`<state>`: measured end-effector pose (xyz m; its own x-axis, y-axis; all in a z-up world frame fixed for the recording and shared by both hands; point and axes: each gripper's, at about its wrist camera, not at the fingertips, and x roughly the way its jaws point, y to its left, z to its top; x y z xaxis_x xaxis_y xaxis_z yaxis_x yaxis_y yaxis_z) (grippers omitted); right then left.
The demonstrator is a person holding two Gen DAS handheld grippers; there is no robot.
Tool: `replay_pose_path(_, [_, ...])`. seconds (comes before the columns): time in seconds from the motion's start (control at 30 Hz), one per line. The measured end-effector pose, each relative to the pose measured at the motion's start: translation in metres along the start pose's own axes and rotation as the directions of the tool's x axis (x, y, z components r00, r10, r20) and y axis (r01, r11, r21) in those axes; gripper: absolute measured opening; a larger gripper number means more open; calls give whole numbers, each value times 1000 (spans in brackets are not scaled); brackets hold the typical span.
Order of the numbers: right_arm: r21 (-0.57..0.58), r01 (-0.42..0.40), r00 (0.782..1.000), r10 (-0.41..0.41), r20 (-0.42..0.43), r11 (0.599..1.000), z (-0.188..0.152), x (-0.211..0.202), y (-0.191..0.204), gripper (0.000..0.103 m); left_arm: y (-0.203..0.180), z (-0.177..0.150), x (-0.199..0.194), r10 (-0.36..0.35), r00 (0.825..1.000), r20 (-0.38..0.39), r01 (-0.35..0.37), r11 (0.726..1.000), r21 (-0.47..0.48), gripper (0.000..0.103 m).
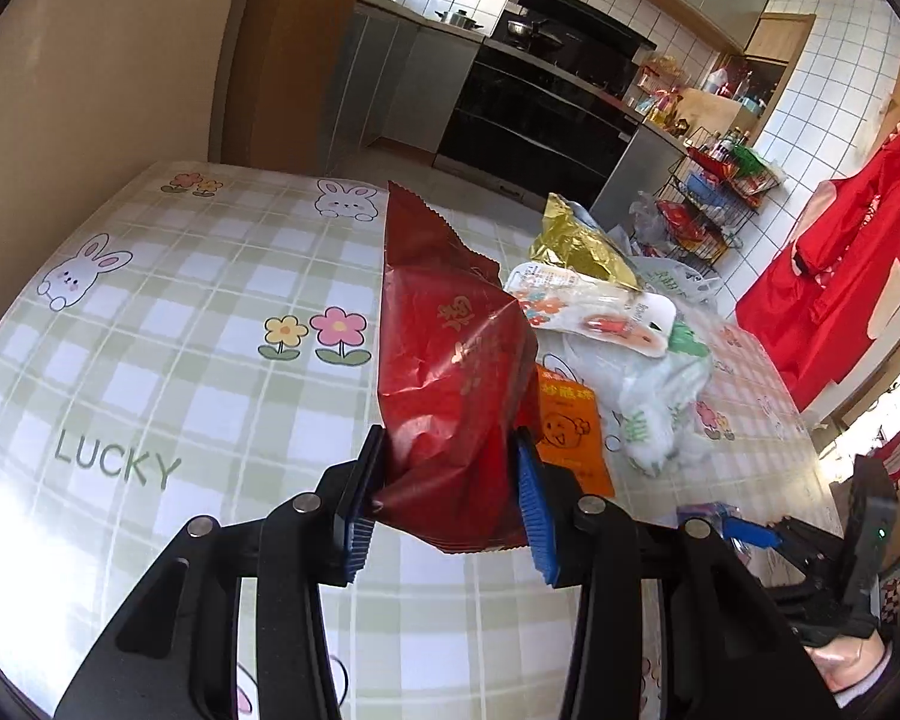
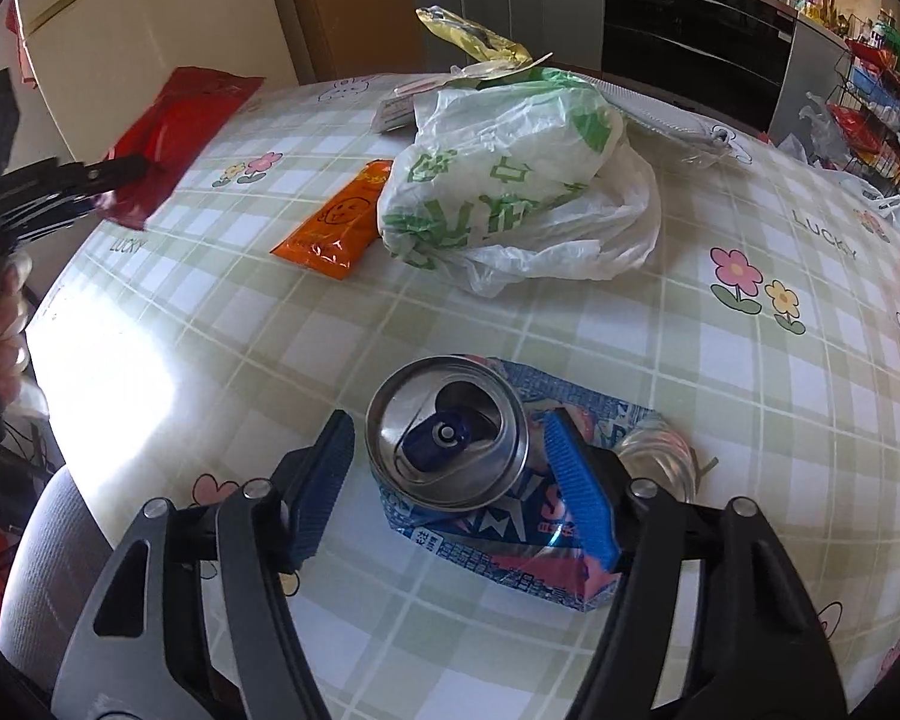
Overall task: Collect trash
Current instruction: 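Grasp the red snack wrapper with the left tool while the right tool reaches the crushed blue can, then carry the red wrapper over the bin with the left tool while the right tool lifts the blue can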
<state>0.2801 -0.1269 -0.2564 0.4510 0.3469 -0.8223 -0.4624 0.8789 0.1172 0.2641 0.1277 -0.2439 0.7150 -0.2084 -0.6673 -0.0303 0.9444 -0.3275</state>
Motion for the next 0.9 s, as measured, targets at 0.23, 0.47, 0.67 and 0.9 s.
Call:
replay_pose_path(0.23, [-11,20,1000,-20,-3,1000,-2,3,2,56,1,-49,-42,-43,999,-2,42,996,-74,41])
replay_pose_path(0.47, [8,12,999,-12,42,1000,-8,-17,8,56,-10,-67,-61,-92,996,-15,91,995,-50,41])
replay_pose_path(0.67, [38,10,995,-13,102,999,-20,-52,12,56,-29,-62,-79,-136,991,8,136,991,4,41])
replay_pose_path(0.9, [57,-10,987,0,163,998,-36,-102,18,56,-47,-61,-106,-157,987,26,156,987,25,41])
